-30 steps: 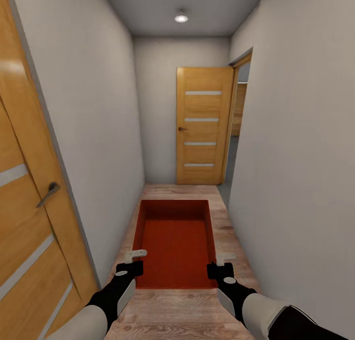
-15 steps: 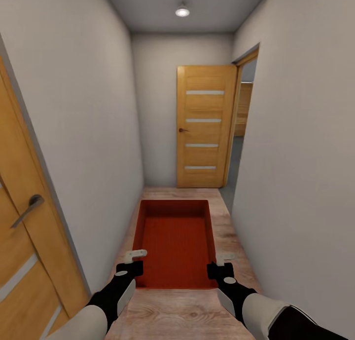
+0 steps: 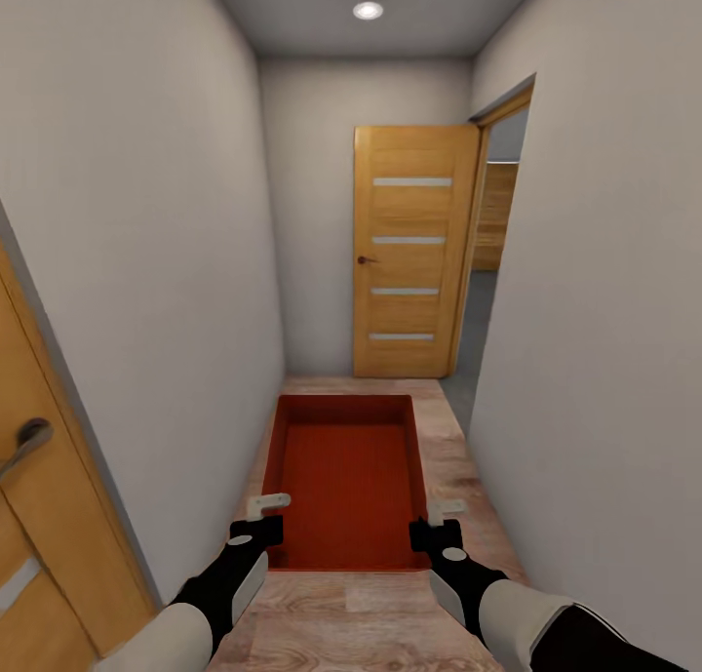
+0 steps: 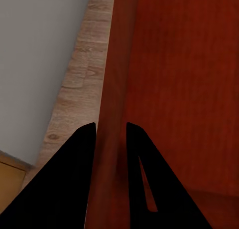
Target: Move the two storage containers from the living room to the garage. In the garage, place one container on the floor and stack the other container on top of it (either order is fine).
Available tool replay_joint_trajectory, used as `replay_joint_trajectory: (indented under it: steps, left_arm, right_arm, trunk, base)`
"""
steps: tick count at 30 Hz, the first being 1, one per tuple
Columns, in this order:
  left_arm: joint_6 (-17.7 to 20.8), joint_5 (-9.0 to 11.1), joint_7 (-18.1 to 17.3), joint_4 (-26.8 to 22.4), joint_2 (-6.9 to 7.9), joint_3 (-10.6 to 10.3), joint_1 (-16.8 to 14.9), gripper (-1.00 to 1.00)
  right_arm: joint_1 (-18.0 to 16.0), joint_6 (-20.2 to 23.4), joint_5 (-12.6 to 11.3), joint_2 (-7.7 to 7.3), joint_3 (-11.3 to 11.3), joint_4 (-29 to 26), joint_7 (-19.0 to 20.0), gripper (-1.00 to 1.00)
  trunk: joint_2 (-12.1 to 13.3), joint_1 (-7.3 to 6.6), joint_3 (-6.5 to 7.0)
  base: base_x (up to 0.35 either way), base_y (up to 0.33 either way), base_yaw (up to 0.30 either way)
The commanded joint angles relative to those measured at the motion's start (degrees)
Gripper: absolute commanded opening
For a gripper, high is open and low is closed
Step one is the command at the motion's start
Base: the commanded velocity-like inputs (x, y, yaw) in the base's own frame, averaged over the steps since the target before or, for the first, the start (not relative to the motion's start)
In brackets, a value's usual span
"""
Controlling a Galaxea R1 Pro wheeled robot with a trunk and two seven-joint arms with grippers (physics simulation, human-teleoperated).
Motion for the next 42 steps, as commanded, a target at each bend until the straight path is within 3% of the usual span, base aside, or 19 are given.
replay_joint_trajectory:
  steps: [1, 42]
  left_arm:
    - [0.3, 1.2, 0.6, 0.0, 1.29, 3.5, 0.0, -1.00]
    - [0.3, 1.3, 0.6, 0.0, 1.29, 3.5, 0.0, -1.00]
  right_arm:
    - [-0.1, -0.2, 0.8, -1.30, -4.2, -0.3, -0.1, -1.00]
    - [-0.1, -0.2, 0.8, -1.30, -4.2, -0.3, -0.1, -1.00]
  trunk:
    - [-0.1, 0.04, -0.08]
    - [-0.1, 0.04, -0.08]
  base:
    - [0.324, 0.015, 0.000]
    - [0.324, 0.001, 0.000]
